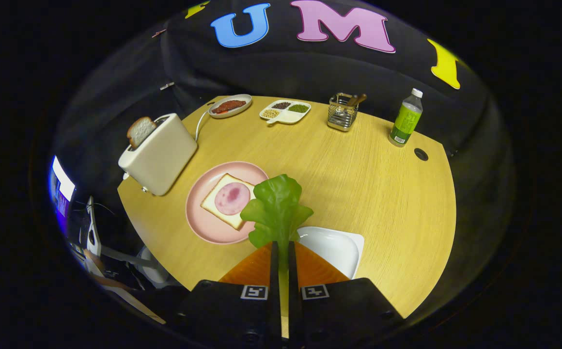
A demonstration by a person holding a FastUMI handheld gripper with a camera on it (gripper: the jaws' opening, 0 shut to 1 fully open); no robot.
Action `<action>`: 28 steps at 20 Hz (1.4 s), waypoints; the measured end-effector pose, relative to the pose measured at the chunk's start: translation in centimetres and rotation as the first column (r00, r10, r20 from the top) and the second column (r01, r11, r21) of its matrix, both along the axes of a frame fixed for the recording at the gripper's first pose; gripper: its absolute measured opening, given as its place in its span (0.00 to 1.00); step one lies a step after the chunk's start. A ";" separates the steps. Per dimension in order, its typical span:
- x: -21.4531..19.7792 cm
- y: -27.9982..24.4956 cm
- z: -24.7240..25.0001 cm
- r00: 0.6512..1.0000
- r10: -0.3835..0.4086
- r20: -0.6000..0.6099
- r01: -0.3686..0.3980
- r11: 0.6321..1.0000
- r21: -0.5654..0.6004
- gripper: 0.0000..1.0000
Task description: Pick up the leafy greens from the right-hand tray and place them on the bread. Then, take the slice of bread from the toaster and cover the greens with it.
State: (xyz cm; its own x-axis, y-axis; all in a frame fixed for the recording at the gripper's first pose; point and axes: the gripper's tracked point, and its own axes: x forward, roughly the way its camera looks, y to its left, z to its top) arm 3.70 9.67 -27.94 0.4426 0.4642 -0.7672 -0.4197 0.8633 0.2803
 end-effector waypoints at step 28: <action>6.0 14.0 -0.3 1.000 -0.005 0.018 0.006 0.997 -0.077 0.81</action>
State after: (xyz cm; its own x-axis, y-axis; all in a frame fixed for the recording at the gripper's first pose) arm 9.69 23.66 -28.25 0.4591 0.4013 -0.7926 -0.4194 0.8844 0.2048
